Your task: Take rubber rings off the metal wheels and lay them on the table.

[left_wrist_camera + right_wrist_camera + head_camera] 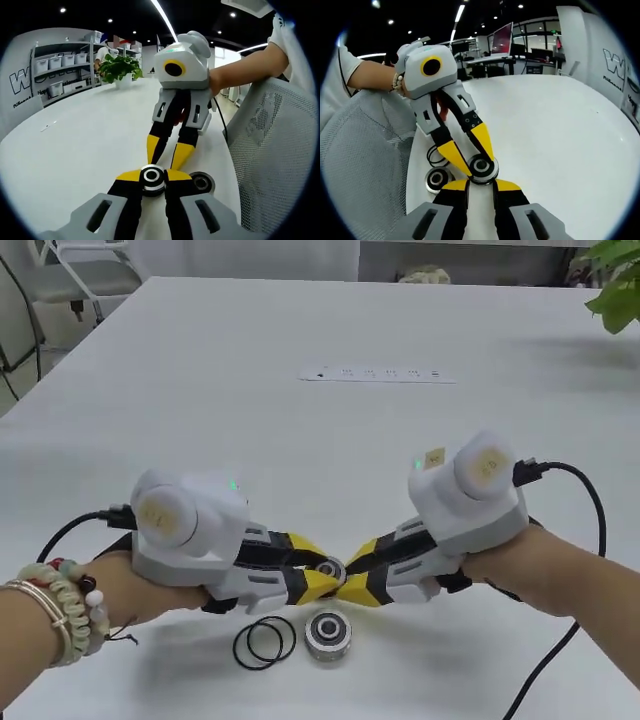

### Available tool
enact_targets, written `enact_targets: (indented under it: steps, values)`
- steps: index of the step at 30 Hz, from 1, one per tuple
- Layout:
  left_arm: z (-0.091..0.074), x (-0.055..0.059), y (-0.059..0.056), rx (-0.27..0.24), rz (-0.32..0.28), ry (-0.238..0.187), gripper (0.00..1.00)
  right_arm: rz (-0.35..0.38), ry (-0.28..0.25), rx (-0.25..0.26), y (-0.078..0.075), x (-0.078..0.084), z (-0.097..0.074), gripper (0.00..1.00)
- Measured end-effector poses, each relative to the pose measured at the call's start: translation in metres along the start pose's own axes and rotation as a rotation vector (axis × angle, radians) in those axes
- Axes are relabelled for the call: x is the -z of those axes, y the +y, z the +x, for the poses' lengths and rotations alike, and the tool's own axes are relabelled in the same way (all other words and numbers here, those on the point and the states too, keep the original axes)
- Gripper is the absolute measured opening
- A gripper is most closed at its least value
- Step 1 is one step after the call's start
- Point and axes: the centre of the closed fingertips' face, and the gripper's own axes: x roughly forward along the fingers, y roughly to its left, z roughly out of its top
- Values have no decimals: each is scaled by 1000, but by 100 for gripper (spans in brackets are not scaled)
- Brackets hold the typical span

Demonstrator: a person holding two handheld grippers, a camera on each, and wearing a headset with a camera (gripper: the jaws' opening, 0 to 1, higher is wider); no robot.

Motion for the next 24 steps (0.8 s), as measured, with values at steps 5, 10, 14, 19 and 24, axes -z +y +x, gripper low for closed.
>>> enact_targets:
  steps: [5, 10, 14, 19, 24]
  values:
    - [0, 0, 0, 0, -1, -3, 11, -13, -13, 19, -1, -3, 2, 19]
    - [0, 0, 0, 0, -2, -6, 11, -31, -9, 15, -1, -2, 2, 18]
    - [0, 0, 0, 1, -3, -7, 11, -77, 12, 17, -1, -1, 1, 13]
    - [0, 0, 1, -1, -9, -13, 11, -84, 18, 16, -2, 2, 0, 9]
    - [0, 0, 1, -5, -11, -13, 11, -108, 30, 28, -4, 3, -1, 5]
